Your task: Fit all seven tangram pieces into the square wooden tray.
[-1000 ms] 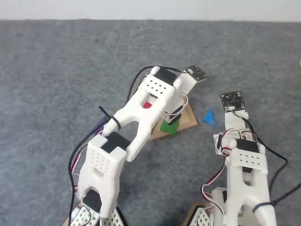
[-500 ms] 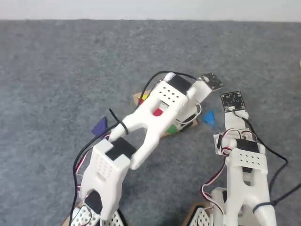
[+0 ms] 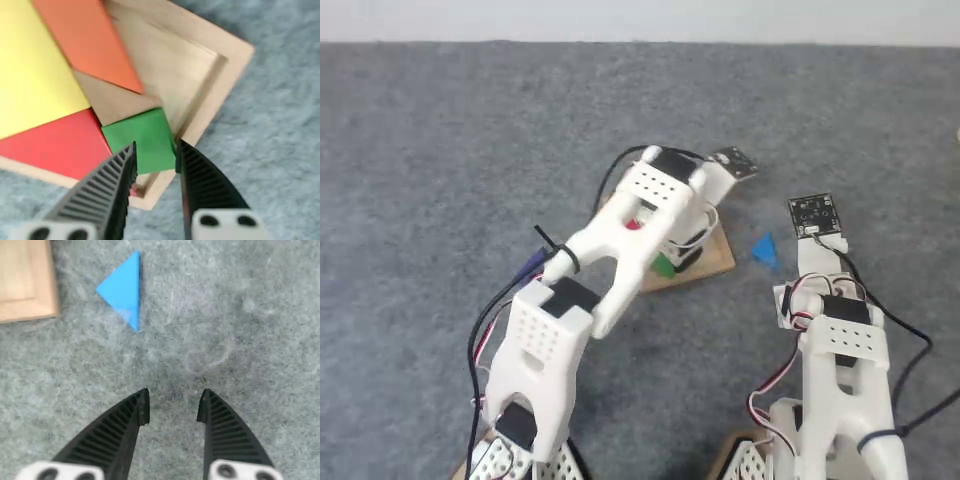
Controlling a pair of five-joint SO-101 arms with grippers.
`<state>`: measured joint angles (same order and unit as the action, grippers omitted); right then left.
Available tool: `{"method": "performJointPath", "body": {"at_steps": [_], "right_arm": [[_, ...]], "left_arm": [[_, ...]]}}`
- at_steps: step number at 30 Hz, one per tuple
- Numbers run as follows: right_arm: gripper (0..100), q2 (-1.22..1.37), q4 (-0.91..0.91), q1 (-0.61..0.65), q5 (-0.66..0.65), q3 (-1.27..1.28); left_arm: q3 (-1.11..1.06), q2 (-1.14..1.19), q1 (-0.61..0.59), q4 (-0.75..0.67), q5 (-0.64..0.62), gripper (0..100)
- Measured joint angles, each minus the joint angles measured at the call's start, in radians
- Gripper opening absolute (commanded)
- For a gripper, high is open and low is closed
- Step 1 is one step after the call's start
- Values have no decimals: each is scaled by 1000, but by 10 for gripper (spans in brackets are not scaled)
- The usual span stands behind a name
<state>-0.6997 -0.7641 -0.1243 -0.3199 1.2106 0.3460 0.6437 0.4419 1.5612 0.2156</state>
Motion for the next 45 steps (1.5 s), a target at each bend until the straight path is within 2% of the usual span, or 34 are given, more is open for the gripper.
{"method": "performJointPath", "body": {"at_steps": [7,14,26,34,39,45], "right_arm": [[177,0,0,2,0,0],[177,0,0,3,0,0],[177,0,0,0,0,0],[177,0,0,0,0,0],[177,0,0,3,0,0],[177,0,0,2,0,0]], "left_arm": [[0,0,-23,-8,26,122],[0,-38,9,-2,31,122],[-28,-49,-38,3,26,122],[-121,-52,-72,-95,44,122],[-120,-20,-141,-118,51,122],[-109,-11,-144,-117,72,122]]}}
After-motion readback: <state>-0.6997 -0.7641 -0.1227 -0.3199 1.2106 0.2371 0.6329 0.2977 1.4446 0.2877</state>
